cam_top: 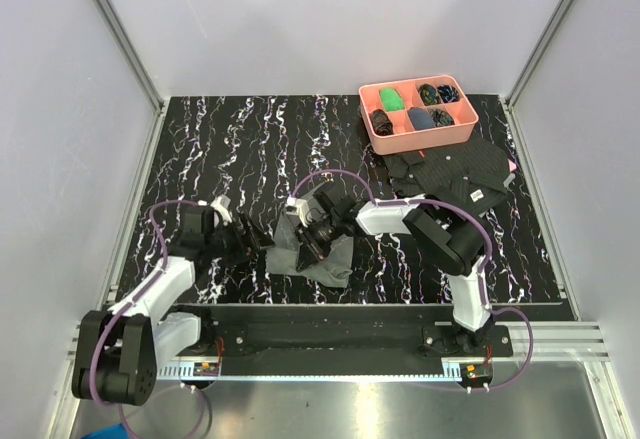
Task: Fold the napkin, place the utensils inside, and roll it up
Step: Roll the napkin with the utensil
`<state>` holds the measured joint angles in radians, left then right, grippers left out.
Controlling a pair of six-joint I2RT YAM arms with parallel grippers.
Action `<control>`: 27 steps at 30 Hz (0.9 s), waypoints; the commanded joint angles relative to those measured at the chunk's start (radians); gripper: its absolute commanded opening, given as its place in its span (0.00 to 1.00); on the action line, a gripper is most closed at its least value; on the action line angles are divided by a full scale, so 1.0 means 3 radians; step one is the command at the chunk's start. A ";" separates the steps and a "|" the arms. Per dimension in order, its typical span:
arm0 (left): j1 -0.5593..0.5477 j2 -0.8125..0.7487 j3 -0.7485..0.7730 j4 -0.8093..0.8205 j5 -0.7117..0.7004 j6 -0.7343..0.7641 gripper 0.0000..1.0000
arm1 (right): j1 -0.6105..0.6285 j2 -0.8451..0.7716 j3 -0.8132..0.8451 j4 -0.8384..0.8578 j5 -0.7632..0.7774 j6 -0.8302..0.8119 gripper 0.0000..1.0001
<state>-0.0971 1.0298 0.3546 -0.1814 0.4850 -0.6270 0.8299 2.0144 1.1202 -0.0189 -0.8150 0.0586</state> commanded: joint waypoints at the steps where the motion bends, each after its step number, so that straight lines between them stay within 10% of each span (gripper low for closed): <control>1: -0.0106 -0.0155 -0.0103 0.0400 0.0071 -0.0124 0.83 | 0.0010 0.0142 0.0050 -0.0172 -0.0142 -0.0006 0.24; 27: -0.0433 0.0131 -0.0568 0.1239 0.0188 -0.0533 0.50 | 0.0000 0.0234 0.0157 -0.0382 0.0109 -0.0072 0.24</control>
<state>-0.2138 1.0615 0.2043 0.1246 0.5076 -0.7654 0.8299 2.0453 1.1595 -0.0761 -0.8547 0.0593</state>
